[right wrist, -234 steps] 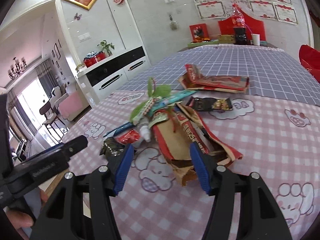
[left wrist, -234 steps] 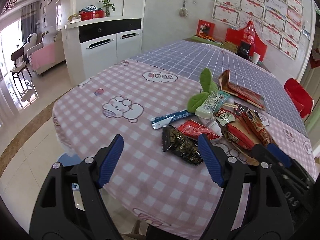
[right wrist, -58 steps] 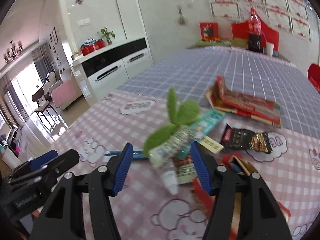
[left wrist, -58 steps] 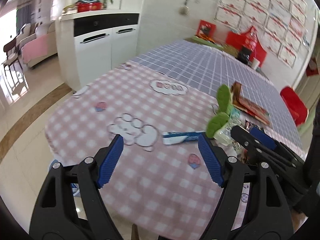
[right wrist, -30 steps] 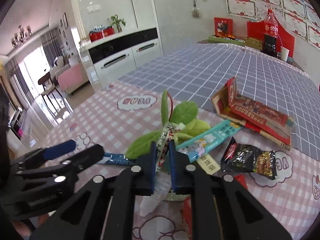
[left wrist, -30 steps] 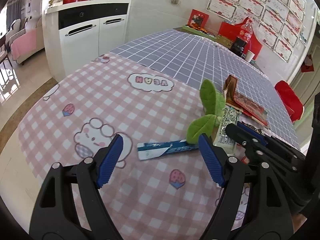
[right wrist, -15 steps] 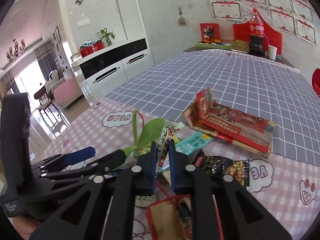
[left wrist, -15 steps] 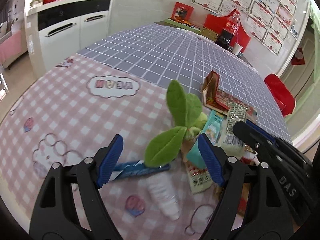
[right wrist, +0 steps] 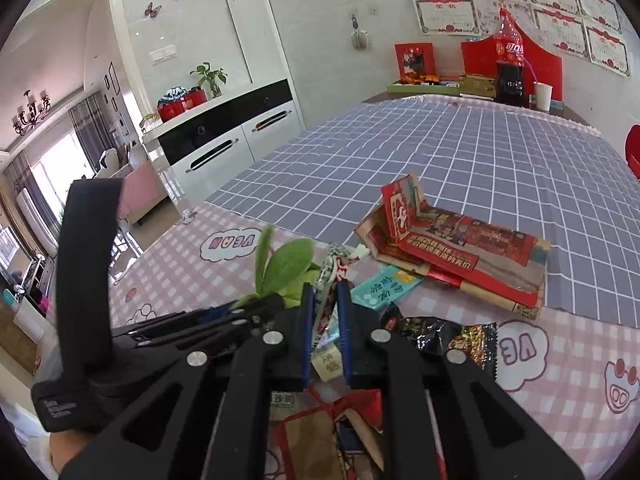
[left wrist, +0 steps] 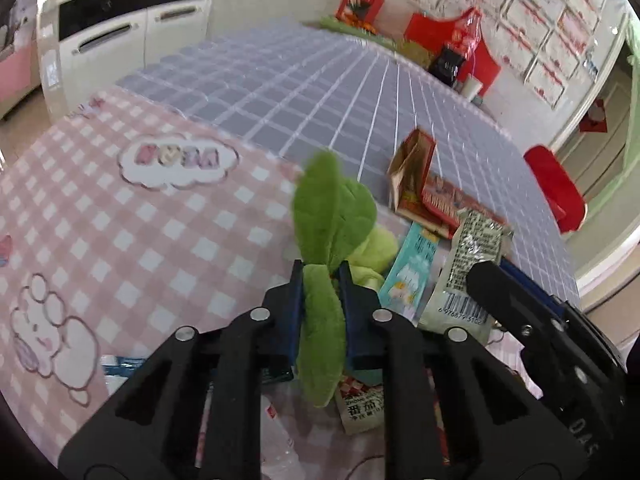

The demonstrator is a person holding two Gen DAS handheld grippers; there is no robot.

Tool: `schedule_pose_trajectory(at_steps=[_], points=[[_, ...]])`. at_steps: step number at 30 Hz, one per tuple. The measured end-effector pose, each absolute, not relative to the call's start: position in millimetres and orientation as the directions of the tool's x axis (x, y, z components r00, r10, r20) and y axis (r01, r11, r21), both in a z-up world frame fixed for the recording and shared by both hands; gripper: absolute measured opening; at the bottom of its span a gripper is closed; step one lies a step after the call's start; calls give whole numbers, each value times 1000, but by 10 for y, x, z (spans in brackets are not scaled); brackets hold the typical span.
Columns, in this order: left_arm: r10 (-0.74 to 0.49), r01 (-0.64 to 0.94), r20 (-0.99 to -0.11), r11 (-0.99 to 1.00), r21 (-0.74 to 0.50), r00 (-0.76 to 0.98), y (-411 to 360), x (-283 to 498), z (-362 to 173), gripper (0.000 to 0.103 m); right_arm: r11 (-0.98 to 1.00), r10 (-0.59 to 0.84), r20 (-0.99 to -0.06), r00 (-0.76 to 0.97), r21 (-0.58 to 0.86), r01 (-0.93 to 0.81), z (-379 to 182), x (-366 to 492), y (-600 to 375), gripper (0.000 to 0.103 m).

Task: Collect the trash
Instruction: 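Grasp the green artificial plant with the left tool while the right tool holds the wrapper, then carry both items over the blue bin and open both tools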

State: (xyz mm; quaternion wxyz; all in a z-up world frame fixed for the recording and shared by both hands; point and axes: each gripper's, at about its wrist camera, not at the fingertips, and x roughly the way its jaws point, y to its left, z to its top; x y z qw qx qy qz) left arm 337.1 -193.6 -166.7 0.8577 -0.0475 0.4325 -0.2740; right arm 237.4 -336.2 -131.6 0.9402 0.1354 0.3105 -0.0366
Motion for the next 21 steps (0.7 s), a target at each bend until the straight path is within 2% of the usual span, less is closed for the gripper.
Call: schedule_pose_trajectory(at_steps=[12,21], points=[[-580,412,-489,812,-414,651,-1287,3012,-960,15,968,26,-500,865,227,103,-928,2154,-3087,12],[-535,361,-420,830,-426,734,-588,2766,-671,15,973,134,-466,874,232,-25,-668,2116,-2435,12]])
